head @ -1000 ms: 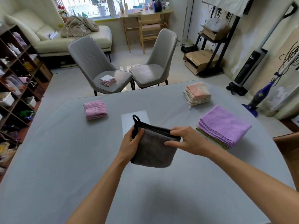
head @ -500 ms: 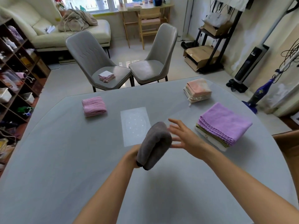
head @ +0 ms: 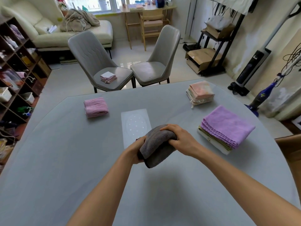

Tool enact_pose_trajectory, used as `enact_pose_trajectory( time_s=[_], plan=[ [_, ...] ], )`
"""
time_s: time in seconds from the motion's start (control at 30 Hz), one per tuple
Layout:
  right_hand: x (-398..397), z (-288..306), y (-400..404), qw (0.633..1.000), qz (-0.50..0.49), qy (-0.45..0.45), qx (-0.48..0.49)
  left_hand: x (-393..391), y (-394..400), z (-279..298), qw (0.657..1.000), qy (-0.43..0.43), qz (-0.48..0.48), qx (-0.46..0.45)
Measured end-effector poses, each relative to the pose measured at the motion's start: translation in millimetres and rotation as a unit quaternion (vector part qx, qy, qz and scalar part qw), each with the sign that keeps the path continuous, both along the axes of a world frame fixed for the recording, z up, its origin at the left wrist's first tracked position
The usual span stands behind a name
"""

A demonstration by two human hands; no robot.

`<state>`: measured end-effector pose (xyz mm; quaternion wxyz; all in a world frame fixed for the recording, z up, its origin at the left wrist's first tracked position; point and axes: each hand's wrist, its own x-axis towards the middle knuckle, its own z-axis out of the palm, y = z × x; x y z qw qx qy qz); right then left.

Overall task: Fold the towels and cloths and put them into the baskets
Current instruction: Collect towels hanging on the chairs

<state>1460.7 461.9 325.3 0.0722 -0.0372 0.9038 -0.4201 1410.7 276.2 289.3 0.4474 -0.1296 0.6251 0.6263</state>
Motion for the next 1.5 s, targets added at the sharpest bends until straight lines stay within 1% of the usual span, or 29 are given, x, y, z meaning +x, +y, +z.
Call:
enact_pose_trajectory(
  time_s=[0.07,0.1,0.13,0.2,0.23,0.3,0.33,0.37,0.43,0.47,0.5,0.53,0.57,0.6,0.63,0.7,0.73,0.77,0.8,0.83,0.87,0.93,0.97,1.03,1.17,1.27,1.33,1.4,1.5],
  plan=[
    [-2.6,3.5,-0.2,1.000,-0.004,0.011,0.000,-9.3,-2.3,3.3,0.999,0.033,0.029,0.000],
    [-4.4,6.2,0.5,1.000,-0.004,0.021,-0.004,-14.2,-2.3,5.5,0.997,0.063,0.047,-0.025],
    [-5.8,9.9,1.2,0.999,-0.001,0.035,-0.011,-18.1,-2.8,7.7,0.991,0.101,0.057,-0.074],
    [-7.9,18.8,2.3,0.998,0.026,0.055,-0.017,-25.3,-4.1,10.8,0.967,0.188,0.051,-0.165],
    [-7.9,23.8,1.8,0.997,0.045,0.061,-0.014,-29.4,-5.3,11.4,0.953,0.235,0.045,-0.186],
    [-4.4,28.7,0.7,0.995,0.068,0.063,-0.021,-36.4,-6.8,9.3,0.934,0.300,0.050,-0.190],
    [-1.3,28.9,1.6,0.995,0.066,0.061,-0.033,-39.1,-6.3,7.8,0.928,0.315,0.051,-0.195],
    [2.8,28.1,3.7,0.996,0.063,0.045,-0.049,-39.1,-4.5,7.1,0.922,0.327,0.053,-0.199],
    [11.5,25.9,11.8,0.990,0.069,-0.038,-0.114,-32.3,-0.9,11.9,0.911,0.357,0.057,-0.201],
    [16.4,24.7,16.7,0.977,0.067,-0.089,-0.181,-27.3,-0.3,15.0,0.903,0.375,0.058,-0.204],
    [19.5,24.6,18.4,0.953,0.048,-0.128,-0.270,-23.5,-0.6,17.8,0.891,0.399,0.058,-0.206],
    [20.8,22.4,18.1,0.921,0.007,-0.151,-0.358,-19.9,-1.6,22.7,0.883,0.420,0.056,-0.199],
    [19.5,18.3,16.6,0.891,-0.050,-0.163,-0.420,-16.9,-1.4,28.0,0.874,0.445,0.054,-0.190],
    [15.8,12.2,14.6,0.870,-0.112,-0.174,-0.448,-14.9,-0.1,33.2,0.865,0.466,0.046,-0.181],
    [11.7,7.3,11.1,0.860,-0.161,-0.185,-0.447,-12.6,2.3,38.3,0.856,0.486,0.030,-0.172],
    [6.7,1.5,1.7,0.860,-0.205,-0.211,-0.416,-8.3,9.5,44.4,0.844,0.512,-0.030,-0.160],
    [7.0,0.3,-3.5,0.856,-0.229,-0.216,-0.410,-5.8,12.2,45.8,0.837,0.520,-0.060,-0.161],
    [8.6,-1.4,-6.8,0.856,-0.257,-0.195,-0.403,-3.7,13.6,46.8,0.832,0.525,-0.079,-0.162],
    [10.4,-2.6,-8.2,0.861,-0.289,-0.149,-0.391,-4.5,13.6,43.7,0.830,0.526,-0.085,-0.165],
    [12.9,-5.3,-7.7,0.872,-0.316,-0.080,-0.364,-4.8,14.6,39.7,0.834,0.519,-0.084,-0.166],
    [15.0,-5.5,-7.5,0.892,-0.324,-0.003,-0.316,-5.1,14.4,34.2,0.842,0.507,-0.075,-0.171],
    [19.5,-2.3,-9.1,0.930,-0.277,0.119,-0.212,-1.1,17.7,23.1,0.862,0.472,-0.047,-0.176],
    [21.5,-3.2,-9.4,0.939,-0.260,0.143,-0.176,1.1,22.1,17.7,0.871,0.456,-0.039,-0.176],
    [26.8,-8.7,-4.5,0.937,-0.277,0.134,-0.168,5.1,34.1,9.6,0.880,0.440,-0.040,-0.175],
    [47.5,-33.5,22.1,0.900,-0.383,0.035,-0.206,3.3,63.0,-6.3,0.886,0.409,-0.100,-0.195],
    [64.9,-45.1,36.6,0.883,-0.389,-0.038,-0.261,-3.0,92.4,-12.3,0.891,0.381,-0.102,-0.225],
    [68.3,-47.7,52.8,0.881,-0.388,-0.033,-0.270,-9.6,121.4,-7.9,0.893,0.379,-0.090,-0.225],
    [63.7,-45.1,76.7,0.875,-0.403,0.010,-0.268,-17.6,152.7,-0.9,0.888,0.393,-0.087,-0.222],
    [49.5,-33.6,129.5,0.873,-0.399,0.067,-0.272,-24.2,203.2,5.1,0.902,0.383,-0.045,-0.193]
  ],
)
